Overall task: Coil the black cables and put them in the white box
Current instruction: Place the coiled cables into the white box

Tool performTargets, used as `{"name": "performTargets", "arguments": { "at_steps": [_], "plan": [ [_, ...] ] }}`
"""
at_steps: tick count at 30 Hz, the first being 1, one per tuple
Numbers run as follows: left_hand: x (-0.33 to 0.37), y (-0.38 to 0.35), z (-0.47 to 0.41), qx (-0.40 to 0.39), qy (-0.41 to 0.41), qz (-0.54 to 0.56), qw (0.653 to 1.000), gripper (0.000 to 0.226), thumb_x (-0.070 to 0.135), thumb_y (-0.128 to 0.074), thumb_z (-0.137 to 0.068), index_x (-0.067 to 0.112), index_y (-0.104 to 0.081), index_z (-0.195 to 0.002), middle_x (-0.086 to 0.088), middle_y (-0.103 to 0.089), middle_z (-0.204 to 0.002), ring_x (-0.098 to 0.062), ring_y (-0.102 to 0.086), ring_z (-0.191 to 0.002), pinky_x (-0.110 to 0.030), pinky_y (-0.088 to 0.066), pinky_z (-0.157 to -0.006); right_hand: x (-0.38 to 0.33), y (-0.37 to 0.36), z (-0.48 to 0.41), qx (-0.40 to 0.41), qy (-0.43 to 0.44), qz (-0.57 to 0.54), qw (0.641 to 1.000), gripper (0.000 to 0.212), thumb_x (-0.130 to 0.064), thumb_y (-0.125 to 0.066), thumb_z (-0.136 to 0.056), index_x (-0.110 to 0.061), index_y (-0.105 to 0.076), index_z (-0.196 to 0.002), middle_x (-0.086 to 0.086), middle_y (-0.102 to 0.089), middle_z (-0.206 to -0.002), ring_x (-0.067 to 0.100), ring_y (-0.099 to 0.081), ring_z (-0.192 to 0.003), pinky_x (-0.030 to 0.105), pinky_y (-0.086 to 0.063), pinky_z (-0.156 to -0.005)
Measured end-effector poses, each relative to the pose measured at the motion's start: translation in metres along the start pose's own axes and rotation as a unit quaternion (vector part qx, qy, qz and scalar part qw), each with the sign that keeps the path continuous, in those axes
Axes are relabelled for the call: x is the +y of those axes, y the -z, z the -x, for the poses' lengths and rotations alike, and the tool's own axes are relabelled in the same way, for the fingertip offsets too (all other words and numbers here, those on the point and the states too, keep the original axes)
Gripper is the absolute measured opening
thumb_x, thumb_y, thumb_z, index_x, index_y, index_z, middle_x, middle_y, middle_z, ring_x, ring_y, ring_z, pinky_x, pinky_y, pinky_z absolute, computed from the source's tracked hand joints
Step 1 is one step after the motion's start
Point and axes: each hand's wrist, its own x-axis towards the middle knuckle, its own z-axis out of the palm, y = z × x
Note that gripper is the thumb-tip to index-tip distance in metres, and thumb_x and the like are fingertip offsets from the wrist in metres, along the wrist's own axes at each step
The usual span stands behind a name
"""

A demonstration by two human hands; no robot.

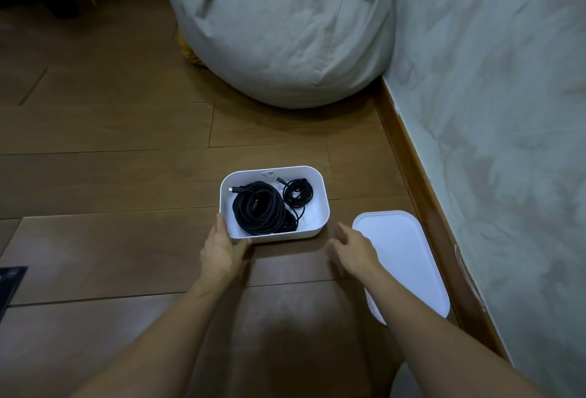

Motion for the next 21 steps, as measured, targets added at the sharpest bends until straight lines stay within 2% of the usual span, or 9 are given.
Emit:
{"name": "performTargets", "arguments": {
  "at_steps": [2,5,7,9,12,16,18,21],
  "plan": [
    [-0.005,0.0,0.006,-0.01,0.007,0.005,1.0,0.082,0.039,-0.075,-0.086,0.023,-0.029,-0.153,-0.006,-0.059,-0.139,-0.034,-0.056,-0.125,-0.047,-0.049,-0.094,0.025,0.002,0.01,0.035,-0.048,0.079,0.995,0.056,-0.035,-0.047,-0.104,-0.017,-0.033,-0.155,0.008,-0.038,-0.159,0.03,-0.038,-0.144,0.04,-0.036,-0.114],
    [-0.02,-0.001,0.025,-0.019,0.007,-0.003,1.0,0.088,0.034,-0.072,-0.09,0.025,-0.019,-0.159,-0.009,-0.05,-0.15,-0.035,-0.05,-0.133,-0.049,-0.046,-0.101,0.066,-0.004,0.032,-0.016,-0.109,0.192,0.975,0.066,-0.045,-0.037,-0.106,-0.018,-0.011,-0.16,0.008,-0.005,-0.169,0.033,-0.01,-0.154,0.043,-0.023,-0.121],
    [-0.028,-0.002,0.044,-0.033,0.028,-0.035,0.998,0.09,0.035,-0.067,-0.094,0.019,-0.011,-0.163,-0.012,-0.039,-0.158,-0.035,-0.045,-0.138,-0.047,-0.043,-0.107,0.083,-0.014,0.048,-0.041,-0.096,0.237,0.966,0.067,-0.046,-0.034,-0.106,-0.019,-0.005,-0.16,0.006,0.004,-0.169,0.031,-0.002,-0.155,0.043,-0.019,-0.123],
    [-0.034,-0.004,0.065,-0.051,0.023,-0.071,0.996,0.085,0.036,-0.062,-0.097,0.019,-0.012,-0.163,-0.01,-0.037,-0.158,-0.033,-0.047,-0.137,-0.044,-0.043,-0.107,0.086,-0.024,0.065,-0.051,-0.069,0.276,0.957,0.065,-0.041,-0.035,-0.107,-0.022,-0.003,-0.161,0.004,0.006,-0.169,0.03,0.0,-0.156,0.042,-0.019,-0.123],
    [-0.038,-0.015,0.089,-0.085,-0.037,-0.12,0.988,0.073,0.036,-0.059,-0.098,0.018,-0.026,-0.16,-0.007,-0.04,-0.156,-0.027,-0.046,-0.137,-0.039,-0.042,-0.109,0.081,-0.041,0.087,-0.092,-0.026,0.306,0.947,0.064,-0.032,-0.037,-0.108,-0.022,-0.003,-0.161,0.003,0.006,-0.169,0.03,0.001,-0.156,0.041,-0.018,-0.123],
    [-0.028,-0.03,0.115,-0.114,-0.106,-0.164,0.974,0.061,0.038,-0.052,-0.101,0.023,-0.034,-0.158,-0.004,-0.033,-0.162,-0.024,-0.037,-0.144,-0.035,-0.036,-0.116,0.072,-0.068,0.114,-0.186,0.104,0.369,0.905,0.063,-0.017,-0.035,-0.106,-0.017,-0.005,-0.161,0.005,0.006,-0.169,0.032,0.002,-0.155,0.042,-0.016,-0.125],
    [-0.027,-0.033,0.124,-0.122,-0.148,-0.192,0.962,0.061,0.038,-0.049,-0.102,0.025,-0.032,-0.158,-0.006,-0.032,-0.163,-0.024,-0.034,-0.145,-0.036,-0.032,-0.118,0.063,-0.084,0.126,-0.221,0.172,0.39,0.877,0.064,-0.016,-0.04,-0.105,-0.018,-0.008,-0.161,0.002,0.007,-0.169,0.031,0.004,-0.155,0.044,-0.014,-0.125],
    [-0.036,-0.029,0.135,-0.159,-0.159,-0.279,0.934,0.064,0.039,-0.044,-0.105,0.026,-0.018,-0.163,-0.01,-0.01,-0.17,-0.028,-0.011,-0.156,-0.037,-0.015,-0.126,0.047,-0.1,0.136,-0.246,0.247,0.415,0.84,0.064,-0.015,-0.043,-0.105,-0.023,-0.013,-0.161,0.001,0.007,-0.169,0.03,0.007,-0.155,0.046,-0.008,-0.124]
  ]
}}
